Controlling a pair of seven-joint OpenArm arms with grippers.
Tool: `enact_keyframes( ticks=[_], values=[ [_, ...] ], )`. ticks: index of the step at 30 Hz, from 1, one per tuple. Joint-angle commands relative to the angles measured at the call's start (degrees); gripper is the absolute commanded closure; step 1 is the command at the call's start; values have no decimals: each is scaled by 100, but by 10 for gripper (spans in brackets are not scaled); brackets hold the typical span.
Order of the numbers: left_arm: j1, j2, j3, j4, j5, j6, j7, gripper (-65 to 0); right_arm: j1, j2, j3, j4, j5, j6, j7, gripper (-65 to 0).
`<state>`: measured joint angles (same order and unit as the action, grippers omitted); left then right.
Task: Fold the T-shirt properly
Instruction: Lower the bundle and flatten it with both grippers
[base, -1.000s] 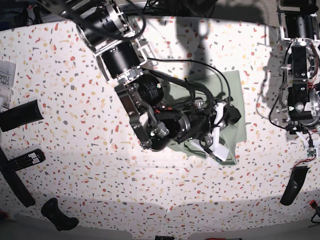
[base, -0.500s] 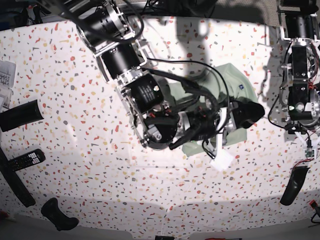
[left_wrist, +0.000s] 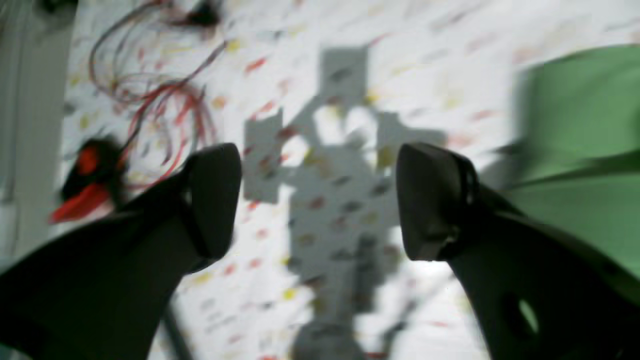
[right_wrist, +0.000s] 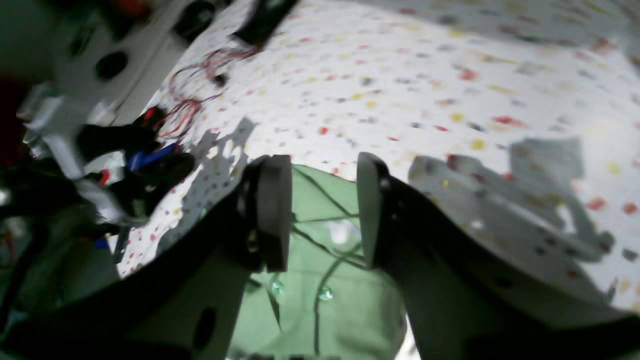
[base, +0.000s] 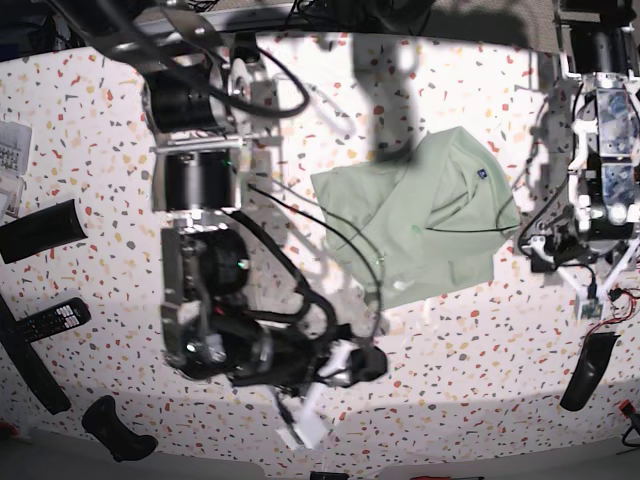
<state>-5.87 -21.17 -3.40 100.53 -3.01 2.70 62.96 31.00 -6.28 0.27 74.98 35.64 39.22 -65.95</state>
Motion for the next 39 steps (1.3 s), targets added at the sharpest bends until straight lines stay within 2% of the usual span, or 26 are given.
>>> enact_keyframes(
  ticks=[1,5,8,10,13,17,19,20,22,24,27,30,36,38,39],
  values=[
    [-66,-76,-31,378,-186,-72,-221,-448,144,160,101,94,28,78,98,-212],
    [450,-66,-31,1270,-1554,-741,-376,-448,-105,920,354,94,7,78,98,-212],
    [1005,-4,-31,1558,-2490,-1307,-730,-448,-330,1401,518,94,13,78,107,-212],
    [1309,129,-31,1690,-2675,-1644,-890,-448,-450,1646,579,94,11,78,133,-212],
    [1628,365,-31,1827,-2846,-1744,-944,-448,-553,1930,577,94,35,78,181,-212],
    [1947,603,-24,2013,-3340,-2151,-804,-448,-546,2074,577,94,52,78,205,-212],
    [2109,717,-22,2022,-3497,-2463,-741,-448,-542,2070,575,94,103,78,238,-212],
    [2186,765,-22,2011,-3370,-2527,-791,-448,-542,2070,570,94,190,78,254,-212],
    [2299,800,-22,1954,-2691,-2518,-1163,-448,-542,2057,573,94,417,78,247,-212],
    [2315,796,-22,1790,-2135,-2343,-1471,-448,-542,2017,570,94,623,78,232,-212],
    [2282,796,-22,1497,-2044,-2293,-1567,-448,-544,1899,566,94,1069,78,195,-212],
    [2282,796,-22,1069,-2035,-2291,-1681,-448,-544,1613,566,94,1473,78,197,-212],
    [2284,796,-22,282,-2035,-2293,-1639,-448,-544,831,280,85,1375,78,221,-212],
    [2286,796,-22,240,-2039,-2291,-1633,-448,-544,612,-42,83,1045,78,575,-212],
    [2286,796,-22,243,-2039,-2291,-1633,-448,-544,501,-234,46,699,78,957,-212]
  ],
)
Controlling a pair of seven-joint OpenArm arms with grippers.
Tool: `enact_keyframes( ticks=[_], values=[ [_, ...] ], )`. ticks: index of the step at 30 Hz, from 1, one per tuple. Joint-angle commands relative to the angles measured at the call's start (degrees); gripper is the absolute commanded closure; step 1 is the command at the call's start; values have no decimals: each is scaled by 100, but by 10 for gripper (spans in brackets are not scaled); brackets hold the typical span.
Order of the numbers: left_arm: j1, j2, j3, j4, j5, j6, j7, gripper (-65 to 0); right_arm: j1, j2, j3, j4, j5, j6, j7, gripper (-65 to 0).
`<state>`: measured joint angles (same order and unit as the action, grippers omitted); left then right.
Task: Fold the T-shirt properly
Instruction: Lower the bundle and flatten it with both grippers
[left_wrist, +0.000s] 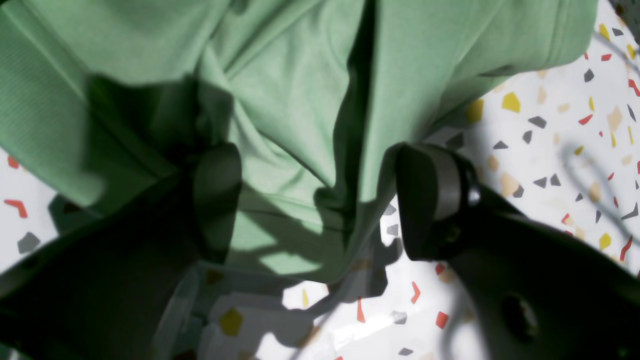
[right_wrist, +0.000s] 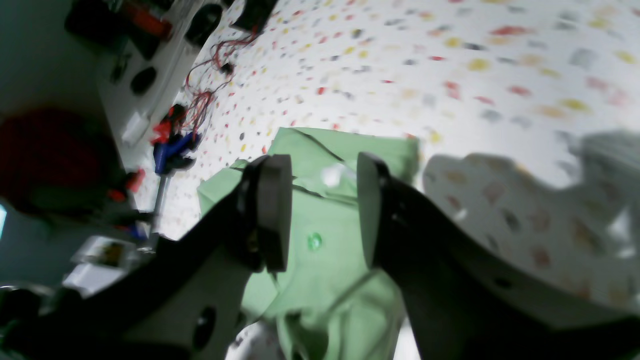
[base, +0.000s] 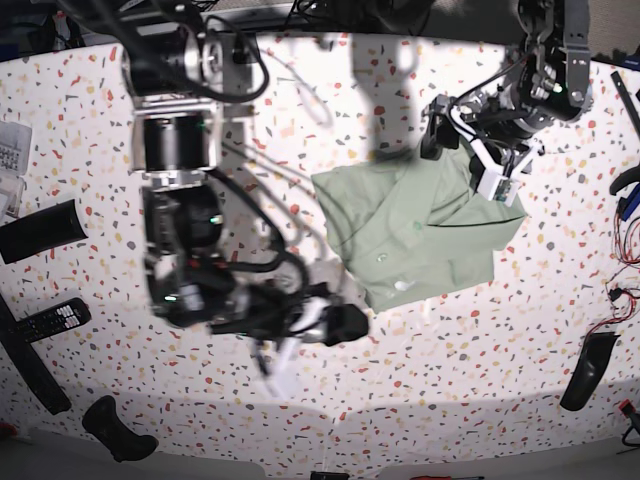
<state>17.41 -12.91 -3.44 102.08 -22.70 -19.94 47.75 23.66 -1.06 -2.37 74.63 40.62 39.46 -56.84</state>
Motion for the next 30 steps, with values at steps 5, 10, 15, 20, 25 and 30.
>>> enact_keyframes(
  ticks=[5,10,15,20,25,30],
  values=[
    [-42,-31,-17,109,-74,-24,52,-448,223,-376,-885,-426,-1279,54,1729,-212],
    [-42,-31,-17,109,-94,-24,120,-448,444,-667,-1349,-1469,-2221,54,2557,-212],
    [-39,-31,-17,107,-68,-26,63,-448,769,-774,-1381,-2691,-2824,54,2964,-212],
    [-151,-28,-17,-61,540,175,-671,-448,664,-542,-1379,-2754,-2315,54,2411,-212],
    [-640,-46,-26,-699,680,369,-667,-448,632,-216,-1379,-2695,-1543,54,1805,-212],
    [-1222,-48,-28,-1167,686,369,-535,-448,566,-33,-1379,-2507,-846,54,944,-212]
  ],
)
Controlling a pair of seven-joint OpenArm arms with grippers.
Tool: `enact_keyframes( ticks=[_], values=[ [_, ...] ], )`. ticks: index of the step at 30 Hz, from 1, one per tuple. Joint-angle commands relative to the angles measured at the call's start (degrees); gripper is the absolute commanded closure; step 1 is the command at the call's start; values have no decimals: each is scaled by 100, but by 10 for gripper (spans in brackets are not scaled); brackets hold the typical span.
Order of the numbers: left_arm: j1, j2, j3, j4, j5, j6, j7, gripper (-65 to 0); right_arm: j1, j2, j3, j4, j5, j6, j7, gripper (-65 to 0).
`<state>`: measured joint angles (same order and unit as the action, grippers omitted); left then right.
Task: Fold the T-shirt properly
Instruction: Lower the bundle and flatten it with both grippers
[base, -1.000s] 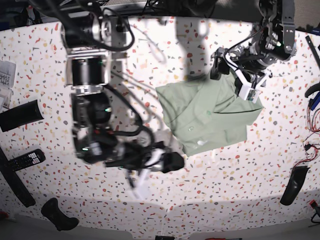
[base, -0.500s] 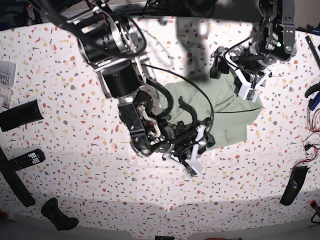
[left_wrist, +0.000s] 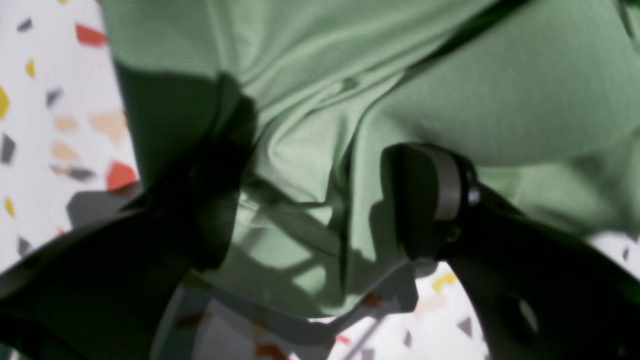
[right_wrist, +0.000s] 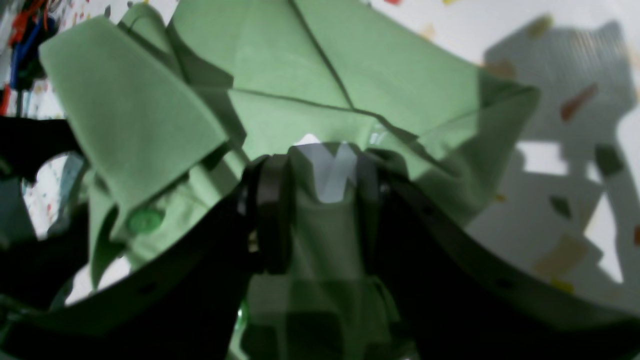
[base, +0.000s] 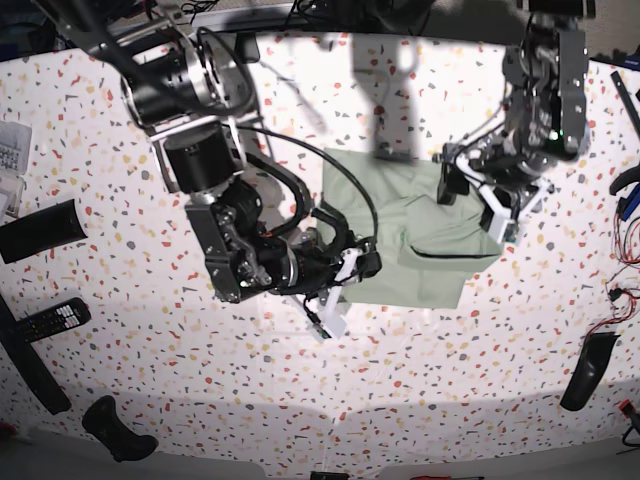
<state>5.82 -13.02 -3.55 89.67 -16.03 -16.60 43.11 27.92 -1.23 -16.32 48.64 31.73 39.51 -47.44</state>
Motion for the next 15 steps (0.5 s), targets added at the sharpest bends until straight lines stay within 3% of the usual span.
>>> enact_keyframes(
  ticks=[1,8,15],
  values=[
    [-153,-35,-17,52,22,37,-66,-448,79,13,15,164,151,49,-87,-212],
    [-647,-37,-15,50,649,26,-74,-448,-717,146,17,1320,426,49,-542,-212],
    [-761,-33,-15,50,505,-490,-85,-448,-1777,396,17,3112,820,49,-1056,-212]
  ],
)
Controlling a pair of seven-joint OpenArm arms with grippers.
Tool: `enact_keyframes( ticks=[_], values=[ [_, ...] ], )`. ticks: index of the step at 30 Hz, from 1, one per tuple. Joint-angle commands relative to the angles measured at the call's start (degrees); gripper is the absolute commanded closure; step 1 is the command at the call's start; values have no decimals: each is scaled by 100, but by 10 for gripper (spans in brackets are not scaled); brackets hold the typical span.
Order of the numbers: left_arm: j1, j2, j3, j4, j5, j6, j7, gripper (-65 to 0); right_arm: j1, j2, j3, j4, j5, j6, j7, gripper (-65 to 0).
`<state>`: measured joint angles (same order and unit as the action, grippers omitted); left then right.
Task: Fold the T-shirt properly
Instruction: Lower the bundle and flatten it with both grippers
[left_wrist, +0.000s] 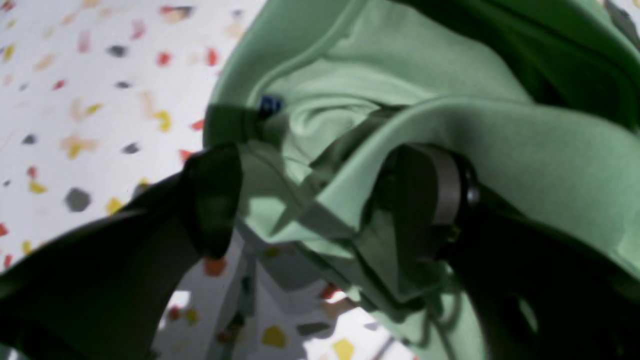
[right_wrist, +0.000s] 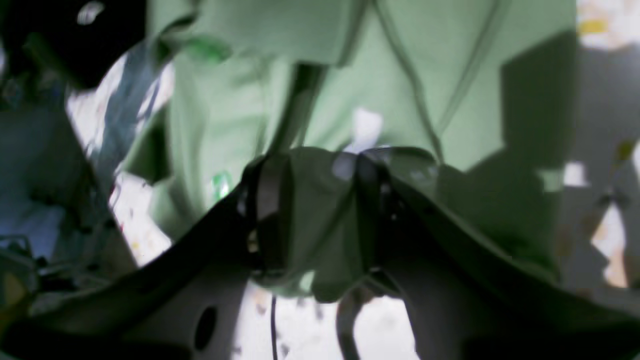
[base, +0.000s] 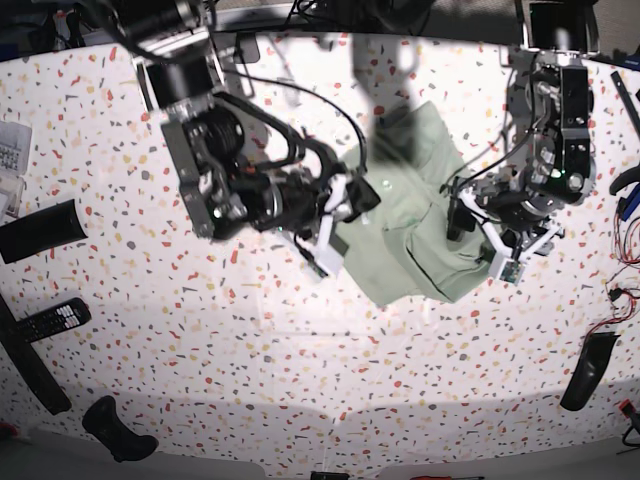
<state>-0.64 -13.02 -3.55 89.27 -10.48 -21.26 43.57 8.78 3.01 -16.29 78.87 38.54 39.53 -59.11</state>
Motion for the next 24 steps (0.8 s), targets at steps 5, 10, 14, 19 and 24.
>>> enact_keyframes(
  ticks=[5,10,14,19,24],
  values=[
    [-116,-33,-7,90,-315,-166,-184,-448,-337,-92,13,728,133,47,116,-212],
    [-129,-33,-7,90,-479,-284,-186,-448,-380,-236,15,750,131,47,120,-212],
    [-162,-37,-7,98,-457,-282,-164,-448,-280,-308,15,798,129,47,142,-212],
    [-59,-37,-7,345,-726,-1029,-142,-447,79,-317,83,807,-407,47,518,-212],
    [-46,-37,-13,885,-973,-382,-138,-447,284,-319,315,807,-1150,47,1314,-212]
  ],
)
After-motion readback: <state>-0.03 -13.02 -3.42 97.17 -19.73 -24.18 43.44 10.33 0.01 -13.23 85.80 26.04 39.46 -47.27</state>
